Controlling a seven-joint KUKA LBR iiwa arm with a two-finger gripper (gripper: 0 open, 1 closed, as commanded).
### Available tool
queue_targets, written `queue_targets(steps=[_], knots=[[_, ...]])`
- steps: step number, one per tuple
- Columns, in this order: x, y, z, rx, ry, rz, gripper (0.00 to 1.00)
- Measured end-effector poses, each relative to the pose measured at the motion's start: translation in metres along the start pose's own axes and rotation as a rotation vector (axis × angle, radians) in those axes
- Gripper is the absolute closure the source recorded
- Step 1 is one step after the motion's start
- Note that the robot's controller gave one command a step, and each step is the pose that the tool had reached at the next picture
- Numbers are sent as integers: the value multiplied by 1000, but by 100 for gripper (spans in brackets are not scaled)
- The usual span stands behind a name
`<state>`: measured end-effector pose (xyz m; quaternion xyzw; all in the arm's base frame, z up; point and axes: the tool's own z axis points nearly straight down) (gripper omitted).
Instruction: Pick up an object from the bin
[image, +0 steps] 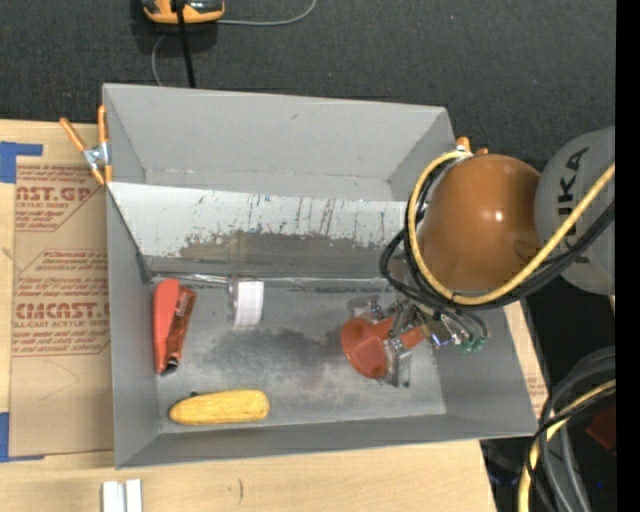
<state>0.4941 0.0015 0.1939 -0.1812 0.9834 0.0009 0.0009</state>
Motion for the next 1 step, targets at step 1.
queue_targets(steps=[1], knots=[[0,-3,-43,-1,-3,82,100]])
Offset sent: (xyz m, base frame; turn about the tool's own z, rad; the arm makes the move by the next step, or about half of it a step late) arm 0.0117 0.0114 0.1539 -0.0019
